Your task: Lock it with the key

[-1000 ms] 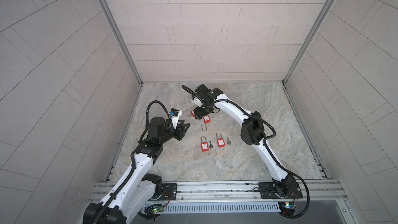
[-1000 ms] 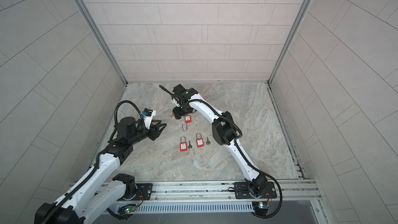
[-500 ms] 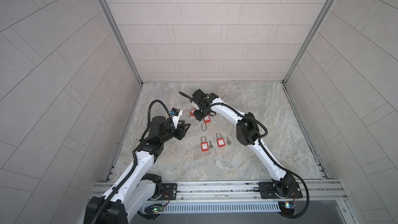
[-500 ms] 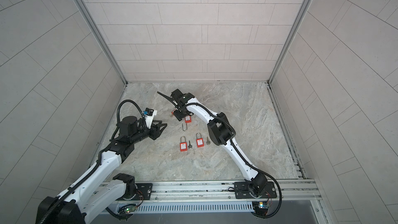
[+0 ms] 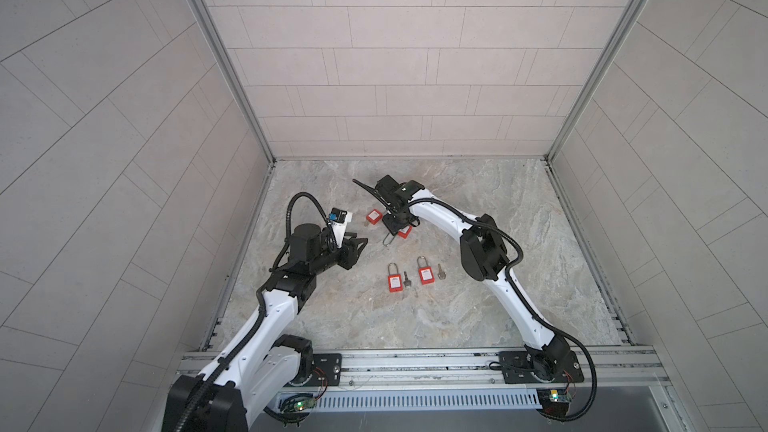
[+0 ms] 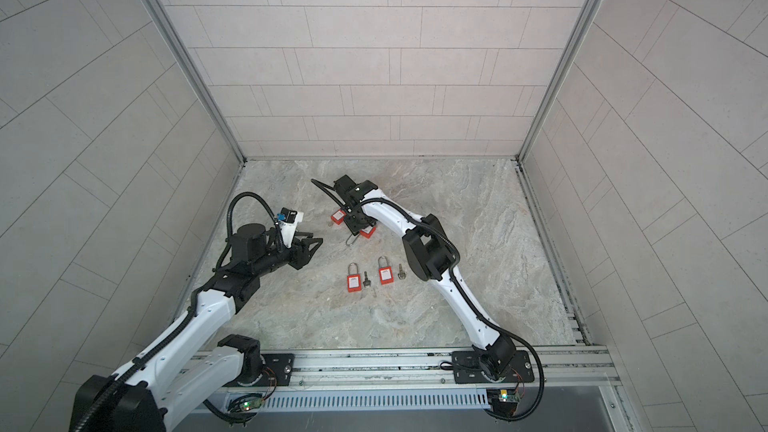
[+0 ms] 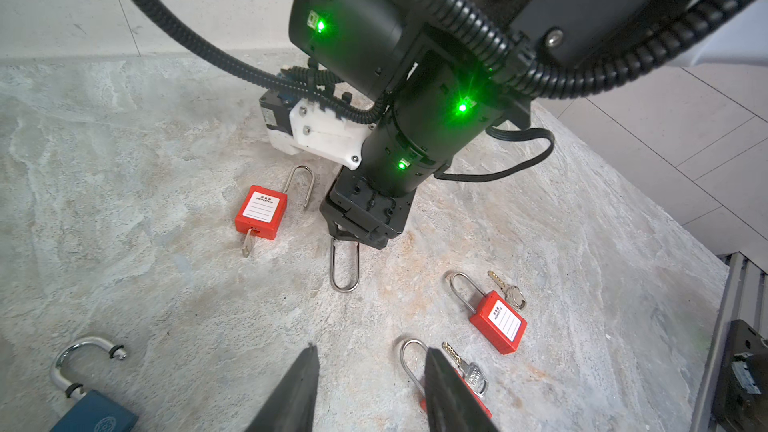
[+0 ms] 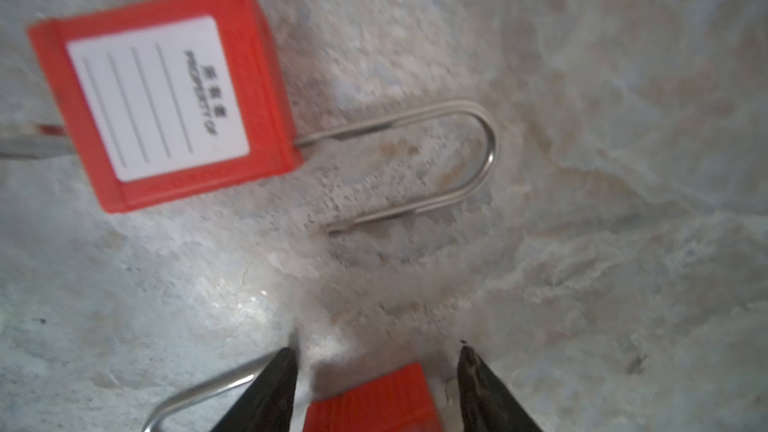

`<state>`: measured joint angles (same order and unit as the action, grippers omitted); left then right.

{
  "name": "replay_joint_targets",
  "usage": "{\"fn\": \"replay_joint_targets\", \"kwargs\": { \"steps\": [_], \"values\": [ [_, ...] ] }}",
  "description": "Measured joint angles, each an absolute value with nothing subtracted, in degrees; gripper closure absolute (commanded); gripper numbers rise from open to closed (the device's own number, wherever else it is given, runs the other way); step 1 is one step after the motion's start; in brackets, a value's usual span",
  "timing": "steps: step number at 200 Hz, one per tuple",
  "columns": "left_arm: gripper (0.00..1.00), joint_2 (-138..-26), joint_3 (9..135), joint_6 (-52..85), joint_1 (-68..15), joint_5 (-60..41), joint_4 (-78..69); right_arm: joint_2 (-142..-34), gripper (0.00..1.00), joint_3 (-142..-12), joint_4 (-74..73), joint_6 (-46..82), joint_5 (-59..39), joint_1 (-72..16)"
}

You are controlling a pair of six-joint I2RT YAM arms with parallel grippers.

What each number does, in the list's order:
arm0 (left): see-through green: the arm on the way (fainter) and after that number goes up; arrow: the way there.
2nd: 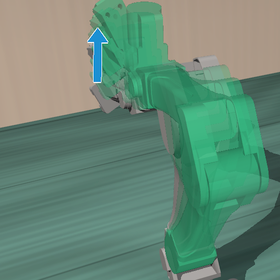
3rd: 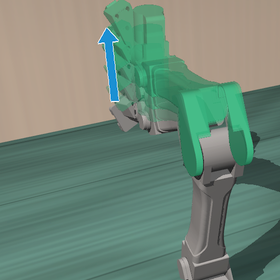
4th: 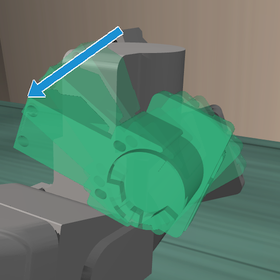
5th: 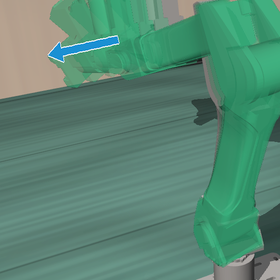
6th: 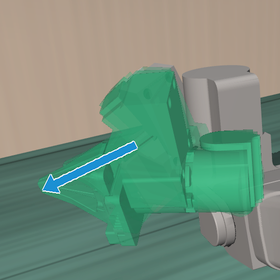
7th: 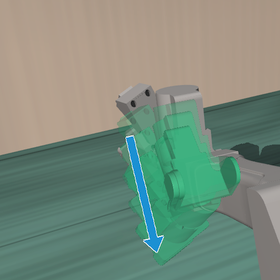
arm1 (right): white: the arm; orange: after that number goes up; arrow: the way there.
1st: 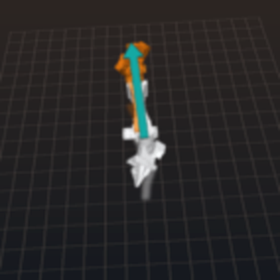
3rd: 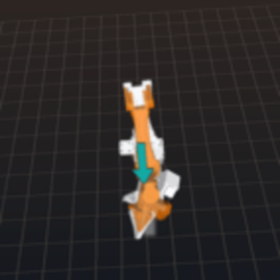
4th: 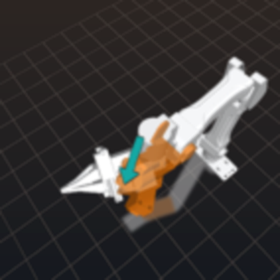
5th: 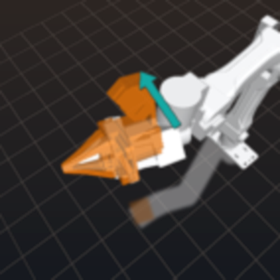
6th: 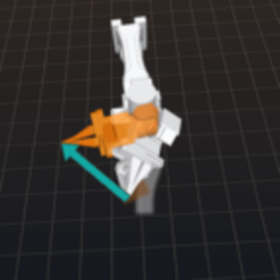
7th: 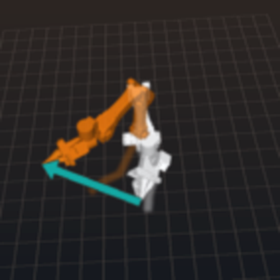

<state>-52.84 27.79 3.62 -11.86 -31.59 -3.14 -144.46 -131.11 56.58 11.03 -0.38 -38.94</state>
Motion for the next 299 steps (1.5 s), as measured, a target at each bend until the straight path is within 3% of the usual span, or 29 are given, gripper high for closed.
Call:
{"fn": "replay_joint_targets", "kwargs": {
  "steps": [80,109,129,174,207,252,299],
  "values": [
    [0.53,-52.60,27.79,4.34,-11.88,-30.98,-3.18,-132.75,0.28,-113.49,53.32,24.51,-5.96,-38.50],
    [0.53,-52.60,27.79,4.51,-11.97,-30.94,-3.16,-129.88,0.28,-112.57,51.44,23.46,-5.61,-38.46],
    [0.53,-52.60,27.79,4.51,-12.01,-30.94,-3.16,-127.74,0.31,-112.60,49.95,15.00,-5.23,-38.20],
    [0.53,-51.40,27.79,4.49,-12.01,-30.81,-3.11,-119.11,0.31,-105.86,49.76,-24.14,-11.81,-36.82],
    [0.52,-51.05,27.79,4.49,-12.01,-30.76,-3.11,-117.82,0.31,-103.85,50.76,-43.99,-16.25,-34.20],
    [0.52,-50.04,27.79,3.62,-12.01,-30.33,-2.57,-125.19,0.31,-111.57,57.12,-57.58,-18.52,-31.97],
    [0.52,-50.06,27.79,3.40,-12.01,-30.15,-2.17,-128.86,0.31,-112.81,59.00,-63.26,-19.25,-31.99]
  ]
}}
